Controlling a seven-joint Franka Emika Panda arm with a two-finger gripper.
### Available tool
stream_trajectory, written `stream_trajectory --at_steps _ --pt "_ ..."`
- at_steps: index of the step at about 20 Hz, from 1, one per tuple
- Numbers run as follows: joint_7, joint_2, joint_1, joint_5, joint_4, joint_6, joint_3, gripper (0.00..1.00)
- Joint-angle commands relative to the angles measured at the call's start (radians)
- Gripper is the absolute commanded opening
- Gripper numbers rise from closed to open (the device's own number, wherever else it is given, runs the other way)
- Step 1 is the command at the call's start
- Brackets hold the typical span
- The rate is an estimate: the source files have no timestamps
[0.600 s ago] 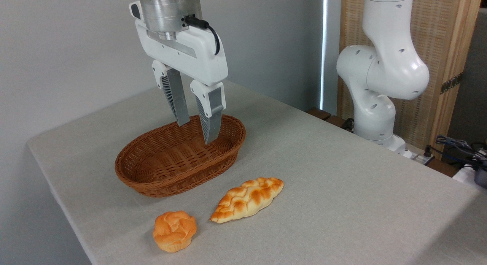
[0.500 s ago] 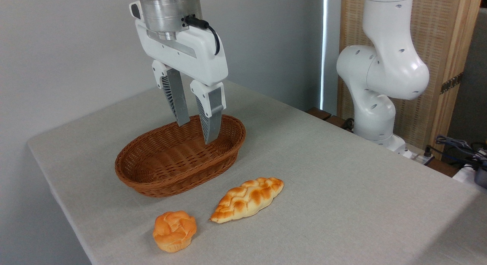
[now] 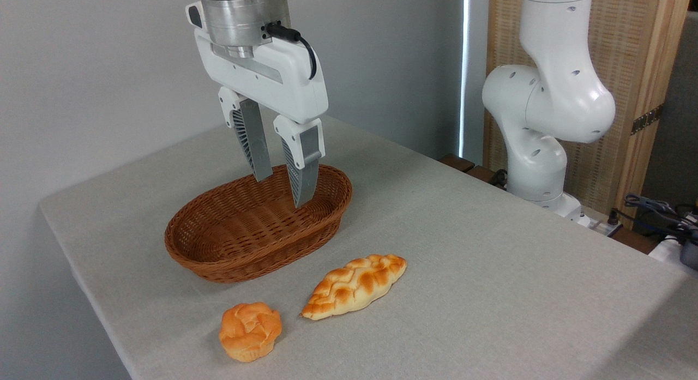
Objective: Put bread into the basket
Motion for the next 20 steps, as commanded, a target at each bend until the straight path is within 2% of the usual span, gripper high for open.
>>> stream_trajectory --at_steps 1,20 --pt "0.012 0.007 -0.001 0.008 0.024 -0.031 0.005 1.0" --pt "0.012 0.007 -0.001 0.01 0.01 -0.029 0.005 1.0"
